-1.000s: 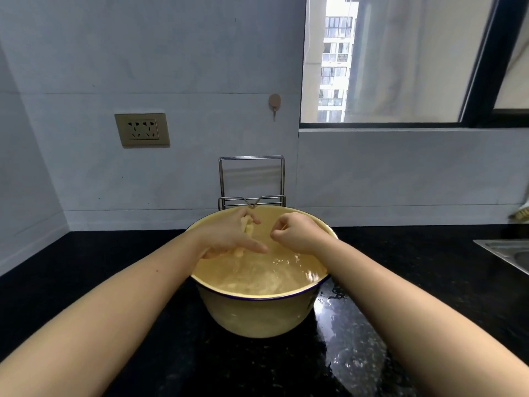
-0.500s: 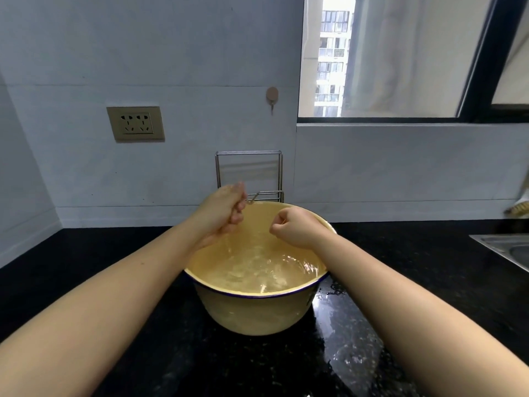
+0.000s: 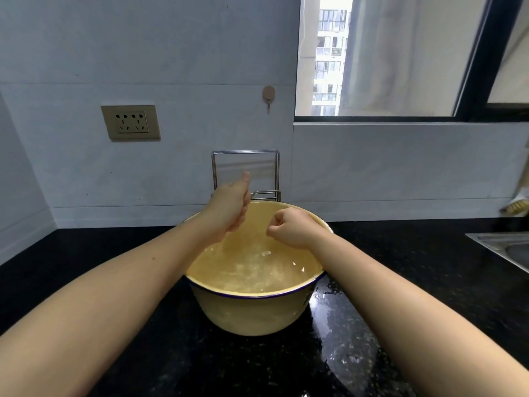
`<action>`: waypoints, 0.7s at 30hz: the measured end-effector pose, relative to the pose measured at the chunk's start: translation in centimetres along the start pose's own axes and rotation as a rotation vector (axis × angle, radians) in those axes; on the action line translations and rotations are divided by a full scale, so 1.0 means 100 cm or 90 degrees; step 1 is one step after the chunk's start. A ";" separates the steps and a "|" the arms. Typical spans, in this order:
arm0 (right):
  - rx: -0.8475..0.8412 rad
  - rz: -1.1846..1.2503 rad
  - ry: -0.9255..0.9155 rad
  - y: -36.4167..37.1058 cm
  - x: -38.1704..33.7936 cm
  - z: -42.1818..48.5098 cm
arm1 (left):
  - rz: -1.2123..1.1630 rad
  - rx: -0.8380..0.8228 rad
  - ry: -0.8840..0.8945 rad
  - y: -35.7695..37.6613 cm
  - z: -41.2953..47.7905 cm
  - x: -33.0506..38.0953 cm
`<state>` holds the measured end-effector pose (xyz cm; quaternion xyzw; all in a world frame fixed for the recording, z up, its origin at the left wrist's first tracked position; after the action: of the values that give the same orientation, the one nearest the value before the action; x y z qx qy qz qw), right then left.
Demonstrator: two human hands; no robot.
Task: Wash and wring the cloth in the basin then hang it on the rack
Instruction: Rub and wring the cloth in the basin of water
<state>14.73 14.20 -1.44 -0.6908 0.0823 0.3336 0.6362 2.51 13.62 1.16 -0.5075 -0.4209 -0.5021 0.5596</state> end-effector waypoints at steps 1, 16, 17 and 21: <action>-0.002 0.006 0.002 0.000 0.001 0.000 | 0.011 0.015 0.000 0.000 0.000 0.000; -0.022 0.347 0.037 0.005 0.009 0.009 | -0.211 -0.143 -0.103 0.024 -0.018 -0.013; -0.035 0.420 0.054 0.007 0.010 0.007 | -0.193 -0.133 -0.082 0.024 -0.017 -0.012; -0.081 0.674 0.079 0.010 0.008 0.000 | -0.171 -0.112 -0.002 0.025 -0.018 -0.006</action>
<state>14.84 14.30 -2.72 -0.6106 0.4365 0.5715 0.3317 4.83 11.85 -0.08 -0.4948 -0.4402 -0.6063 0.4403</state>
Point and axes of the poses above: each hand's wrist, its own z-axis towards the middle knuckle, its own y-axis out of the palm, x = y × z, the point moved 10 cm from there along z, towards the middle knuckle, and after that the axes turned 6 degrees about -x, right-handed, at the moved point
